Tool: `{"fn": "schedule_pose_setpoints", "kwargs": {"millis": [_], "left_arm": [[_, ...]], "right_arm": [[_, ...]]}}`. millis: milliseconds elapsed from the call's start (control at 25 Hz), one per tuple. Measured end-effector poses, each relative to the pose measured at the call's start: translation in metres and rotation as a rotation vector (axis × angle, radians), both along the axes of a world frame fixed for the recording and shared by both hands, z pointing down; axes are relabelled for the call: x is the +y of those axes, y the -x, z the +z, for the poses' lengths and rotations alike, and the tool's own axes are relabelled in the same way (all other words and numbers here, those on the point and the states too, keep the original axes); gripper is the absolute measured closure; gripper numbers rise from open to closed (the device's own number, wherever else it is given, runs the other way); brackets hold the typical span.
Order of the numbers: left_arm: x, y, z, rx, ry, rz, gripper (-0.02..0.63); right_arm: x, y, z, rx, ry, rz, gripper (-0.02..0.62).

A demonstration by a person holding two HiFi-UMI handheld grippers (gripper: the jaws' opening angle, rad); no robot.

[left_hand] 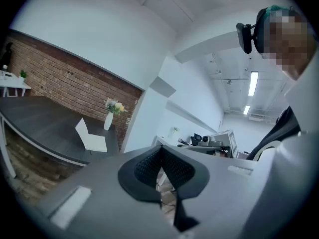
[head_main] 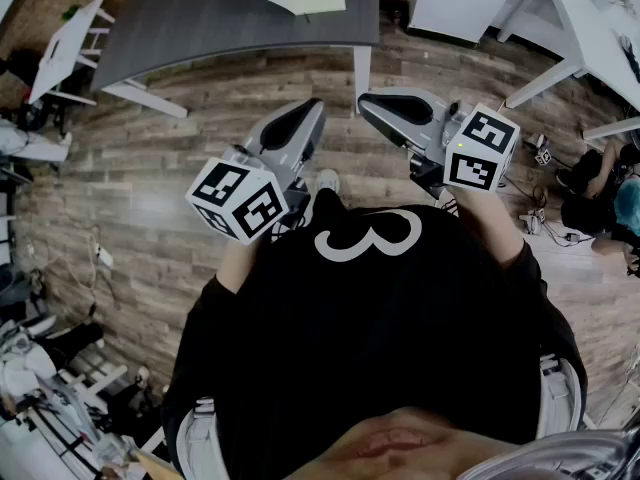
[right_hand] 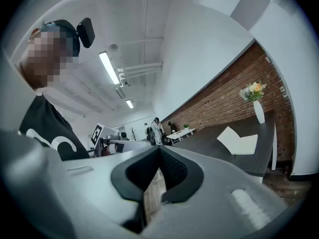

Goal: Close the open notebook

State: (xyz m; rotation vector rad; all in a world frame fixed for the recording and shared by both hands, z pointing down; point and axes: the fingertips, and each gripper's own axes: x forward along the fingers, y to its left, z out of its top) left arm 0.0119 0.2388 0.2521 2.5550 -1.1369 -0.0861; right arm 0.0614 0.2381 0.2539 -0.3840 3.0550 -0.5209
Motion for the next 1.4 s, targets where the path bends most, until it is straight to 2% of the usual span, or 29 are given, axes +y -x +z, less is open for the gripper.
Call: {"fn": "schedule_pose_setpoints", "kwargs": {"millis": [600, 1400], "left_arm": [[-0.028, 0.019, 0.004, 0.012, 0.018, 0.025, 0.588], [-0.167, 0.086, 0.033, 0.007, 0.104, 0.105, 0.588]], "right_arm": [[-0.032, 0.014, 0.005, -0.023, 0.048, 0.067, 0.594], [-0.164, 0.081, 0.033, -0.031, 0.157, 0.162, 0.594]]}}
